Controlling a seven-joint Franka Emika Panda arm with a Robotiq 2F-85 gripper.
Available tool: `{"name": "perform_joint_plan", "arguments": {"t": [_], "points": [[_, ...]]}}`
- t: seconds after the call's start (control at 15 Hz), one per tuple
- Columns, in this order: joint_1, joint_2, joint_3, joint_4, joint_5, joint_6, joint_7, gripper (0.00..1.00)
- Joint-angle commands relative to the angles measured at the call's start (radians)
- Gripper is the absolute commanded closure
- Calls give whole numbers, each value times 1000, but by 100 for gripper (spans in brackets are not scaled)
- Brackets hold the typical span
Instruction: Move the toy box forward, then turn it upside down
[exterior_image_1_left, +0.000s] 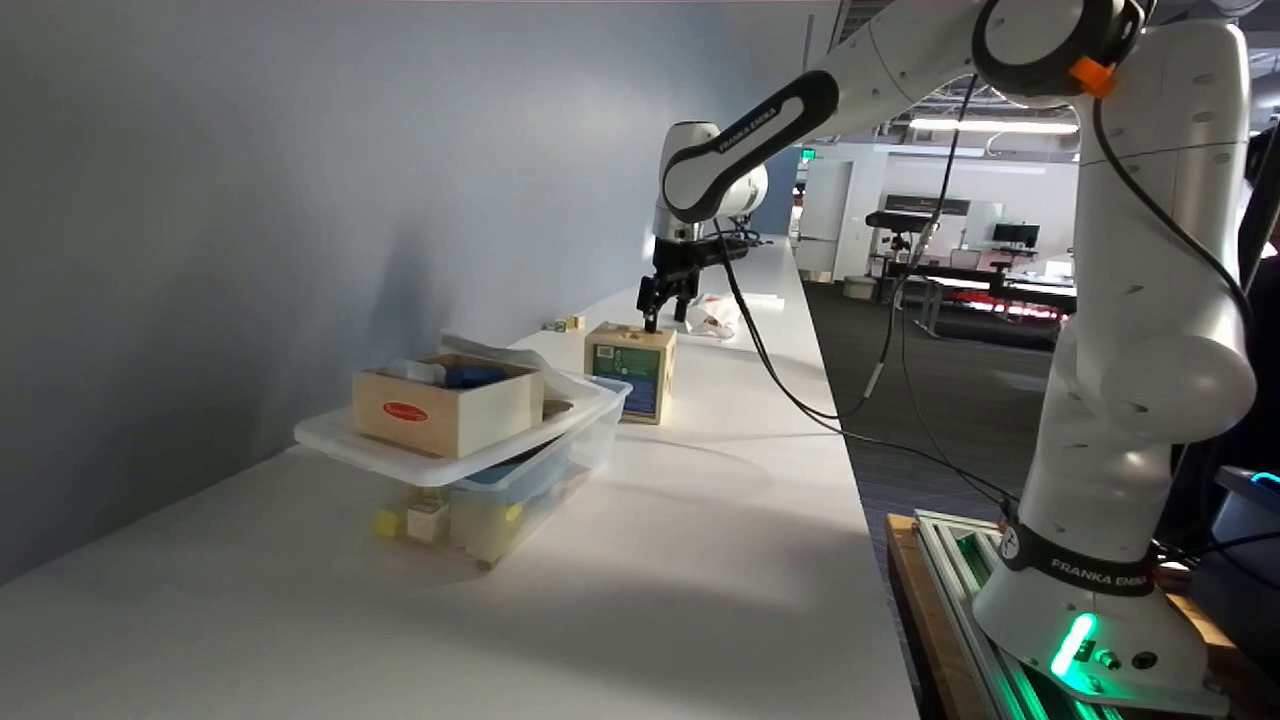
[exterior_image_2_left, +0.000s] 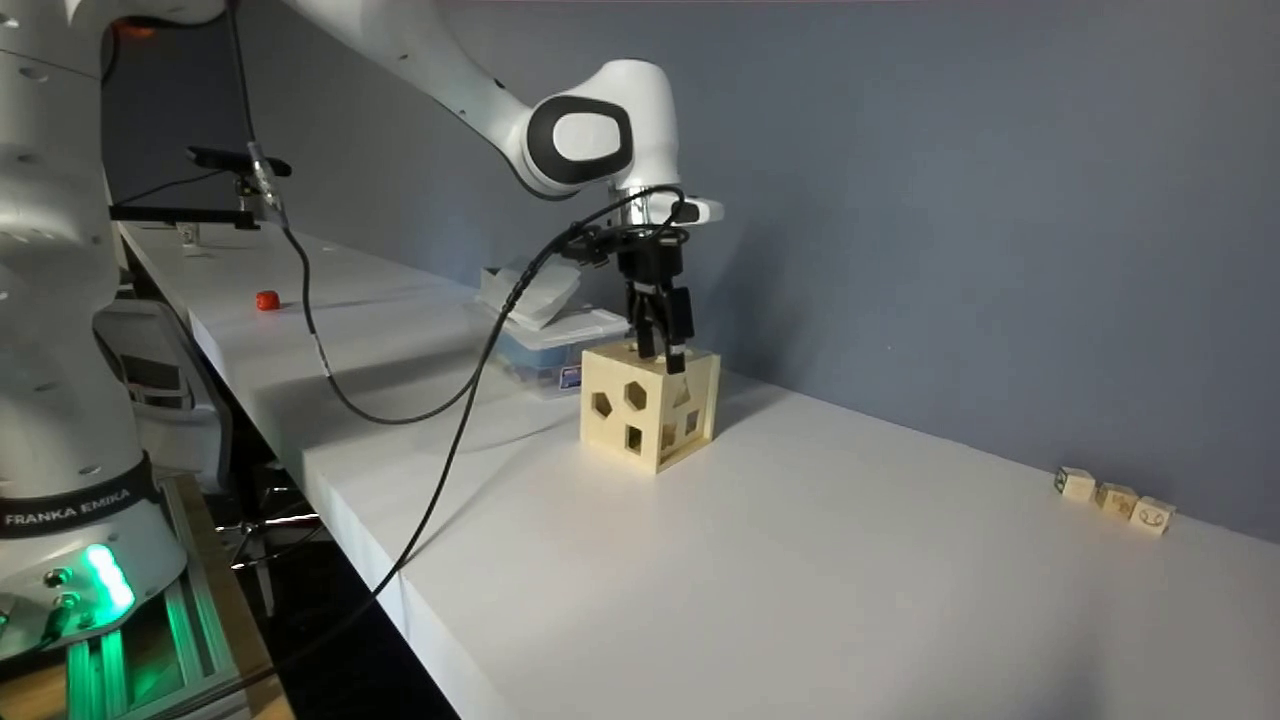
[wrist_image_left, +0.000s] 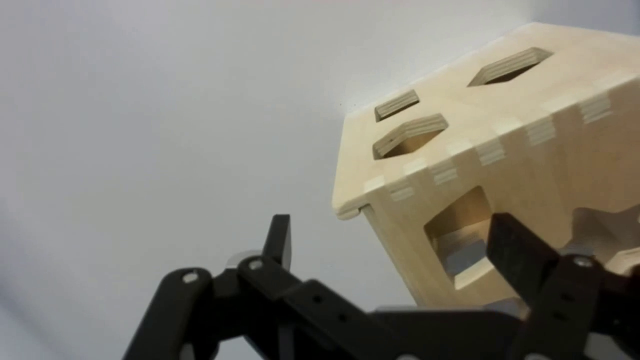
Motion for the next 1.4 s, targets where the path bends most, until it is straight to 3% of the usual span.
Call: {"name": "perform_joint_plan", "arguments": {"t": [0.0,0.73,0.8,0.87,1.0,1.33], "points": [[-14,-14,-7,-25,13,40,-2,0],[-28,20,9,-21,63,89,-68,0],[-27,27,10,-17,63,79,-71,3],[-28,33,12,-10,64,54,-80,27],[-29,39,17,1,74,6,-98,30],[-31,39,23,37,132,-67,-81,66]]}}
